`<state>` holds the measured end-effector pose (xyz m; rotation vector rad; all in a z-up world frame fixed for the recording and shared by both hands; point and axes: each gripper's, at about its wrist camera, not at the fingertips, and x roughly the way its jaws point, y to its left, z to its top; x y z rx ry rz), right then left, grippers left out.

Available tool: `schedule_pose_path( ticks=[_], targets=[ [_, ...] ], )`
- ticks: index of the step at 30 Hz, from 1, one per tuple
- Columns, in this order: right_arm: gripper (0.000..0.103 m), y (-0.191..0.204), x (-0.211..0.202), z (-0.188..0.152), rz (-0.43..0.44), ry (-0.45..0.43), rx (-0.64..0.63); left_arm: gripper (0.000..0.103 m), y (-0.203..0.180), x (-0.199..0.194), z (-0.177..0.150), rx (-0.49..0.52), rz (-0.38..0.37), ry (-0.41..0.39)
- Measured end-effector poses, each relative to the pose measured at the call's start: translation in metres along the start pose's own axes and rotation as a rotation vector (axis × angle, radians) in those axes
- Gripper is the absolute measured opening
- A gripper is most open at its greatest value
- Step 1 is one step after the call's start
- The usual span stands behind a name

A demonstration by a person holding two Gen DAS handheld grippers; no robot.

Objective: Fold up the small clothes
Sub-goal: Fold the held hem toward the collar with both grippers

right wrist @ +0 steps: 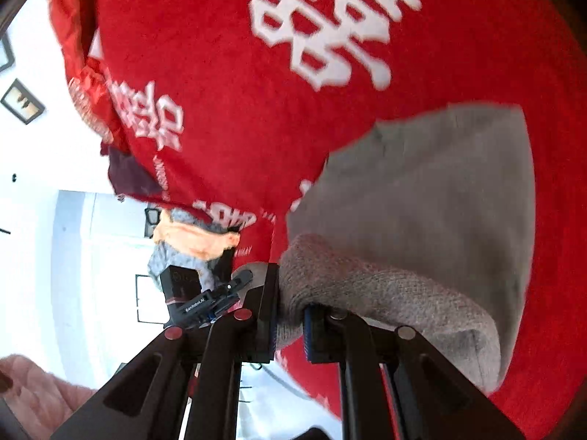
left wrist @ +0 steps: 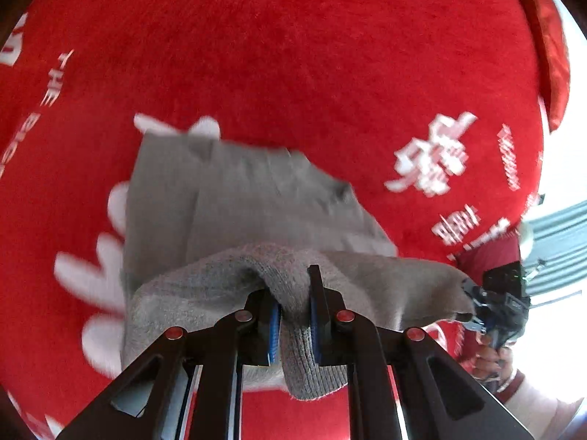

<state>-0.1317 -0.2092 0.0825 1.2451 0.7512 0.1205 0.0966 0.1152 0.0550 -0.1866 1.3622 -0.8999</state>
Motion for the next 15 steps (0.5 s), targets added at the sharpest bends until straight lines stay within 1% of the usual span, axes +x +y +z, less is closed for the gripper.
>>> schedule_pose_path(
  ticks=[3,5,8,9,10,12,13,14,15],
  targets=[
    [0.012,-0.021,0.021,0.036,-0.047,0.006,0.03,0.014,0.015,0.034,0.027,-0.043,0.063,0.0],
    [0.012,-0.043,0.04,0.055,-0.094,0.03,0.048,0.014,0.025,0.056,0.041,-0.068,0.12,0.004],
    [0.012,-0.074,0.06,0.067,-0.155,0.061,0.087,0.015,0.037,0.075,0.043,-0.091,0.196,0.034],
    [0.012,-0.083,0.065,0.07,-0.173,0.068,0.102,0.015,0.04,0.083,0.045,-0.103,0.222,0.056],
    [0.015,-0.091,0.069,0.072,-0.202,0.074,0.12,0.018,0.041,0.086,0.046,-0.111,0.245,0.072],
    [0.016,-0.1,0.072,0.075,-0.235,0.075,0.151,0.019,0.038,0.083,0.046,-0.093,0.266,0.063],
    [0.018,-0.102,0.071,0.077,-0.231,0.071,0.166,0.026,0.033,0.078,0.046,-0.073,0.284,0.058],
    [0.023,-0.1,0.069,0.077,-0.227,0.07,0.169,0.036,0.029,0.073,0.046,-0.056,0.304,0.051],
    [0.03,-0.096,0.066,0.078,-0.216,0.069,0.161,0.065,0.023,0.065,0.046,-0.036,0.334,0.032]
  ],
)
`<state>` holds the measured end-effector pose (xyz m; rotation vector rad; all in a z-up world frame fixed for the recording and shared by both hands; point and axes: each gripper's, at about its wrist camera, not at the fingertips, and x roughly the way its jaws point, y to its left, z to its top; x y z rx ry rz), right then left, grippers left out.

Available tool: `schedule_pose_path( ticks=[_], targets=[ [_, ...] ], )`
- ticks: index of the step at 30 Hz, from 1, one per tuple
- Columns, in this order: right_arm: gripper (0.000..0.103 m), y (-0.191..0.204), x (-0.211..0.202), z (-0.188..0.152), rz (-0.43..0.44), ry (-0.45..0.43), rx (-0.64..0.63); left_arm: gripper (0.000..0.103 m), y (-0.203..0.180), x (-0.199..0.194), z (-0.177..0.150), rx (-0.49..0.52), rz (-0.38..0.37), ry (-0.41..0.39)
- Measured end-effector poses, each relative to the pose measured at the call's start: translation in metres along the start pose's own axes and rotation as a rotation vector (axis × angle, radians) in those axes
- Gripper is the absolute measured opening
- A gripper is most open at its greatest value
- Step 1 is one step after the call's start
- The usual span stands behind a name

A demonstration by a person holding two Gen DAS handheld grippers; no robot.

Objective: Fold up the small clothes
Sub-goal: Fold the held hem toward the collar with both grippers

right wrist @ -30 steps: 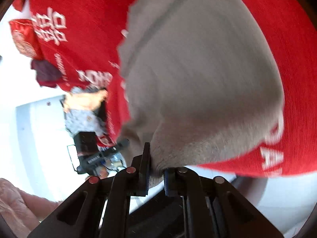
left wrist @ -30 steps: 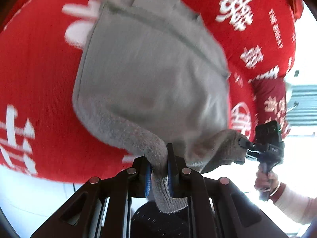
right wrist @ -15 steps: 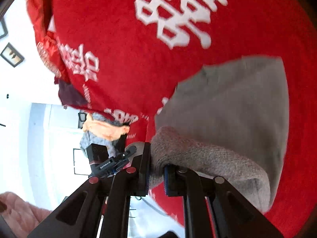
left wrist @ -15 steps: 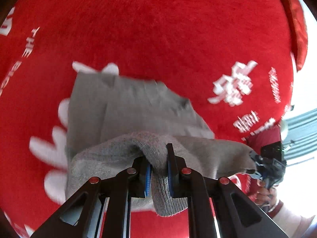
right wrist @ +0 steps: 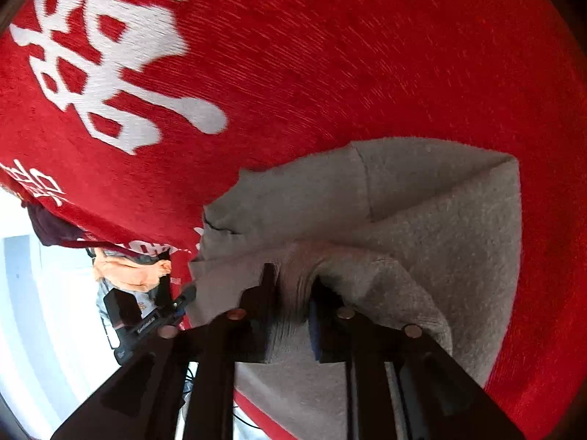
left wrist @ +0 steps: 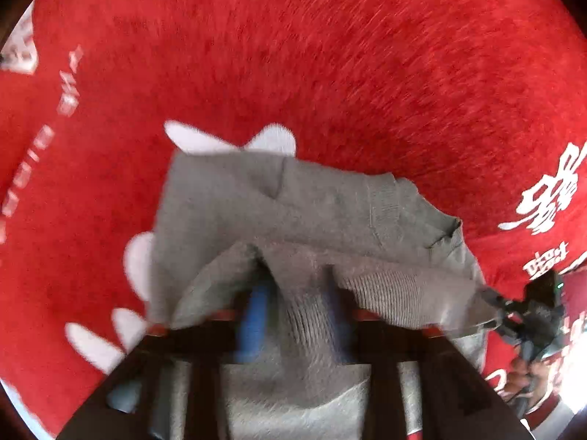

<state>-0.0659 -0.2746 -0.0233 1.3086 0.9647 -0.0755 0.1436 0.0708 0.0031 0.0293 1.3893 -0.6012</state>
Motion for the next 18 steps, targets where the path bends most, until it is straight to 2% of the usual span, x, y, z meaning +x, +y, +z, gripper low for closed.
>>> schedule_pose_path(
  ticks=[1,2,4,6,9,11,15,18],
  targets=[
    [0.048,0.004,-0.005,0.0,0.017,-0.003,-0.01,0.078,-0.002,-0.01,0.0,0.011,0.028,-0.029],
    [0.058,0.008,-0.009,0.0,0.036,-0.009,-0.017,0.078,-0.003,-0.02,-0.001,0.021,0.047,-0.056],
    [0.058,0.015,-0.023,0.0,0.074,-0.032,-0.023,0.078,-0.002,-0.036,-0.002,0.027,0.053,-0.06],
    [0.058,0.021,-0.034,-0.002,0.069,-0.049,-0.021,0.078,-0.003,-0.045,-0.006,0.031,0.071,-0.055],
    [0.051,0.031,-0.046,-0.01,-0.003,-0.048,-0.079,0.078,-0.013,-0.046,-0.022,0.092,0.087,-0.018],
    [0.033,0.037,-0.047,-0.018,-0.027,-0.031,-0.129,0.078,-0.017,-0.04,-0.038,0.135,0.065,0.034],
    [0.028,0.041,-0.031,-0.039,-0.081,0.072,-0.207,0.078,-0.03,-0.014,-0.067,0.194,0.022,0.147],
    [0.027,0.037,-0.002,-0.046,-0.17,0.159,-0.255,0.078,-0.047,0.007,-0.07,0.222,0.003,0.173]
  ],
)
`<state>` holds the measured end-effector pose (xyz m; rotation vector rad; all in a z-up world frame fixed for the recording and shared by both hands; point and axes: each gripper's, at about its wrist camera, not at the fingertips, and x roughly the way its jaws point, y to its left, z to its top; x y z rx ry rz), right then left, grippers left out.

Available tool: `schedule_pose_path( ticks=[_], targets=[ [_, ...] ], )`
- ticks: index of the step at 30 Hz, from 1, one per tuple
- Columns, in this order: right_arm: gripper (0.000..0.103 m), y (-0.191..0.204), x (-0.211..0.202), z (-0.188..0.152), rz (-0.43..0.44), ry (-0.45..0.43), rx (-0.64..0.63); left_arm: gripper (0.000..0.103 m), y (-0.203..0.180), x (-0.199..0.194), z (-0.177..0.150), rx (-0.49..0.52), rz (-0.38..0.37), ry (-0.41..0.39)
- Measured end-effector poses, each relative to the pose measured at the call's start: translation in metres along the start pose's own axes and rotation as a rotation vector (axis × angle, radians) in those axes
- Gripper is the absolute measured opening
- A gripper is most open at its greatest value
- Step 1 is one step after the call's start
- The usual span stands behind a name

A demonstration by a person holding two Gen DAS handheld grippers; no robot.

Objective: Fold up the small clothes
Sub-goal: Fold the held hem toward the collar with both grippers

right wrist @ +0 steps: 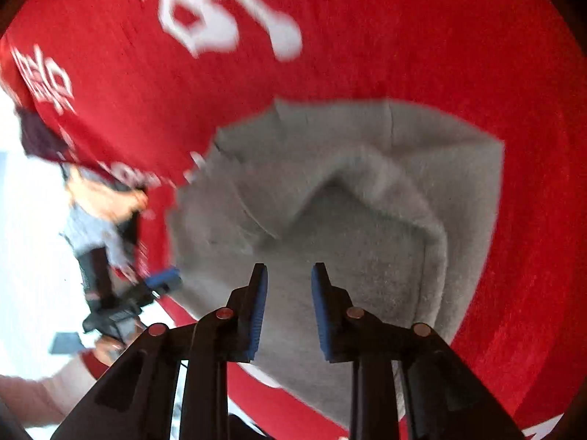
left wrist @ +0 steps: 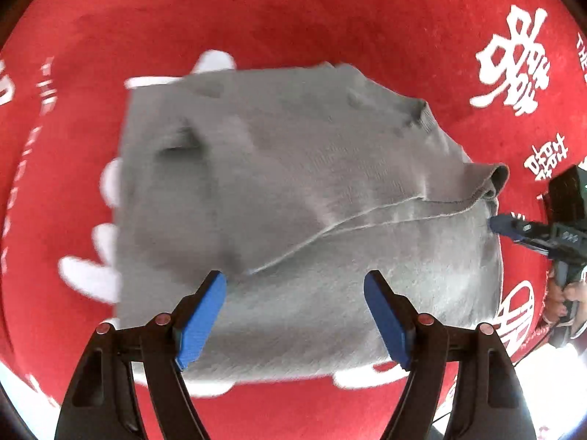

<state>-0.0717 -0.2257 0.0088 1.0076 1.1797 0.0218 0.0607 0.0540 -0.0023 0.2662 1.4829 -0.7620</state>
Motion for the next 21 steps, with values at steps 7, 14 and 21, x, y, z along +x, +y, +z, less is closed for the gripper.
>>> schedule_pose_path(
  ticks=[7,14,21],
  targets=[
    [0.027,0.0,0.011,0.044,0.006,-0.112,0.024,0.078,-0.006,0.009,0.066,-0.065,0.045,-0.145],
    [0.056,-0.003,-0.024,0.061,-0.023,-0.277,0.094,0.078,0.022,-0.032,0.102,-0.244,0.101,-0.306],
    [0.056,-0.005,-0.041,0.017,-0.155,-0.209,0.071,0.078,0.038,-0.047,0.05,-0.136,0.216,-0.18]
  ],
)
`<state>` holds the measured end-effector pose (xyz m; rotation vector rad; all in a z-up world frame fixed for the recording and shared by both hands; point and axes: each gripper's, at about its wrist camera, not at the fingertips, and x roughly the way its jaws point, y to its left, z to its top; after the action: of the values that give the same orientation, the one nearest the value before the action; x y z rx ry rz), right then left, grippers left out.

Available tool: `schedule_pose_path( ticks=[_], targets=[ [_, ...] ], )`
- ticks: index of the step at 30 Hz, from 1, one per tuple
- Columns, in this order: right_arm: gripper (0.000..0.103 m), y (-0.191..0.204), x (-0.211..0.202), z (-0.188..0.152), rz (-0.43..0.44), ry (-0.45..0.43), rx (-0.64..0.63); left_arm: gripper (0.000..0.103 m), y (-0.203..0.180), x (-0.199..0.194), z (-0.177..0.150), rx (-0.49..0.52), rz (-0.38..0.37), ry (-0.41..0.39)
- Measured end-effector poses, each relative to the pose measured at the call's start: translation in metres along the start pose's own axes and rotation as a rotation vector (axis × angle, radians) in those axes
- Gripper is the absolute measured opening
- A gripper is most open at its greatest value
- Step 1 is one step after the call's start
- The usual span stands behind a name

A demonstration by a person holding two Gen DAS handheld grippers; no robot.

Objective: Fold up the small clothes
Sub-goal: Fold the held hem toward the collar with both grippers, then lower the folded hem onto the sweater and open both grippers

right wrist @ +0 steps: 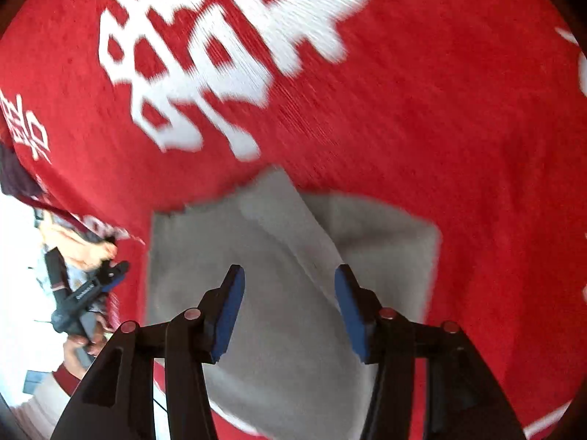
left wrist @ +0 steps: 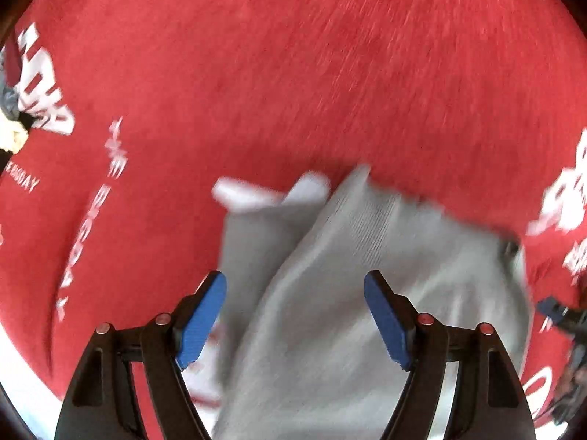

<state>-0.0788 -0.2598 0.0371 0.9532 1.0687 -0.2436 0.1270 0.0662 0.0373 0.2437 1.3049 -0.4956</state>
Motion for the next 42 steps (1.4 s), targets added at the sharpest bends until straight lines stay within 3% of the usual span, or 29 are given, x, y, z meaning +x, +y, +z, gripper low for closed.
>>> schedule_pose_path(
  ticks=[4,8,10,12,14,17,19,23,27,30,32,34,35,37,40,42],
  targets=[
    [0.056,-0.007,-0.002,-0.034,-0.131,0.029,-0.036,0.078,0.025,0.004,-0.049,-0.004,0.016,0.091],
    [0.056,0.02,0.013,-0.021,-0.243,0.01,-0.202,0.078,0.03,0.017,-0.082,-0.01,0.035,0.144],
    [0.056,0.036,0.034,-0.009,-0.352,0.027,-0.301,0.078,0.029,0.021,-0.089,-0.005,0.035,0.153],
    [0.056,0.037,0.049,0.004,-0.453,0.022,-0.296,0.078,0.027,0.021,-0.095,0.018,0.028,0.154],
    [0.056,0.019,0.042,0.018,-0.525,-0.037,-0.154,0.078,0.026,0.017,-0.098,0.055,0.008,0.146],
    [0.056,-0.015,0.008,0.012,-0.482,-0.12,0.094,0.078,0.027,0.014,-0.101,0.109,-0.036,0.146],
    [0.056,-0.023,-0.005,-0.011,-0.356,-0.08,0.136,0.077,0.029,0.015,-0.103,0.135,-0.077,0.169],
    [0.056,-0.015,-0.018,-0.092,-0.237,0.024,0.222,0.068,0.036,0.014,-0.099,0.167,-0.181,0.198],
    [0.056,-0.01,-0.017,-0.169,-0.107,0.015,0.42,0.068,0.033,0.003,-0.103,0.191,-0.256,0.205],
    [0.056,-0.003,0.011,-0.187,-0.008,0.025,0.518,0.068,0.033,0.008,-0.1,0.215,-0.285,0.216],
    [0.056,-0.016,0.021,-0.189,0.047,0.023,0.572,0.051,0.031,0.014,-0.101,0.221,-0.295,0.233],
    [0.056,-0.013,0.038,-0.179,0.057,0.018,0.619,0.02,0.03,0.024,-0.101,0.217,-0.295,0.254],
    [0.044,-0.013,0.039,-0.176,0.052,0.002,0.63,0.01,0.032,0.026,-0.1,0.213,-0.312,0.261],
    [0.008,0.001,0.039,-0.172,0.02,-0.006,0.599,0.006,0.038,0.019,-0.102,0.218,-0.323,0.25],
    [0.008,0.014,0.02,-0.165,-0.036,-0.002,0.472,0.006,0.05,0.008,-0.111,0.249,-0.303,0.224],
    [0.008,0.011,0.017,-0.171,-0.082,0.029,0.436,0.006,0.062,0.014,-0.118,0.232,-0.294,0.249]
  ],
)
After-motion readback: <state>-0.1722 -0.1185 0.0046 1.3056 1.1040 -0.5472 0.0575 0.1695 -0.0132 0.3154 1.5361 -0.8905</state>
